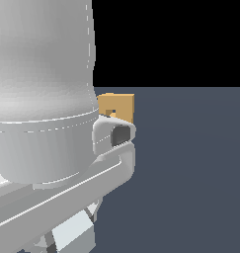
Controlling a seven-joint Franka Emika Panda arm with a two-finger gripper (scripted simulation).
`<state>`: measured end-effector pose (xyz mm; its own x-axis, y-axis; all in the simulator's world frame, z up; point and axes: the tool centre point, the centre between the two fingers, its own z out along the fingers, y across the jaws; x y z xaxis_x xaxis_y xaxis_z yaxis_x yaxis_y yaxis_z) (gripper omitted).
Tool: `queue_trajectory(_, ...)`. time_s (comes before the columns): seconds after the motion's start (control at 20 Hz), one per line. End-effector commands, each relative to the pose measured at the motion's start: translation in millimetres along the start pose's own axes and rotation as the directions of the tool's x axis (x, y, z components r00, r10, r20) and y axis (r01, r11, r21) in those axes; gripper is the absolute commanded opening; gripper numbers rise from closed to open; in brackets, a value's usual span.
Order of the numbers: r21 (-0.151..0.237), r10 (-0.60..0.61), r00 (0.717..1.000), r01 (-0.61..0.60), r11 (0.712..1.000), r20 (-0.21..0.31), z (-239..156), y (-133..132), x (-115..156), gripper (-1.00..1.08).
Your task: Insert the peg into the horizontal hole in a box.
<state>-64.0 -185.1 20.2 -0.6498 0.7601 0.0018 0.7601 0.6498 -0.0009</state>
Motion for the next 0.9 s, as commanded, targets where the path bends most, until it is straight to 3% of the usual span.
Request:
queue_trajectory(0.0, -0.001, 0.015, 1.000, -0.015, 1.000, 0.001, -2, 2, 5, -1.00)
queue_trajectory(0.45, -0.001, 0.125, 0.992, -0.125, 0.992, 0.001, -8, 13, 43, -1.00)
queue_trajectory(0.85, -0.002, 0.262, 0.965, -0.262, 0.965, 0.001, -16, 34, 89, -1.00)
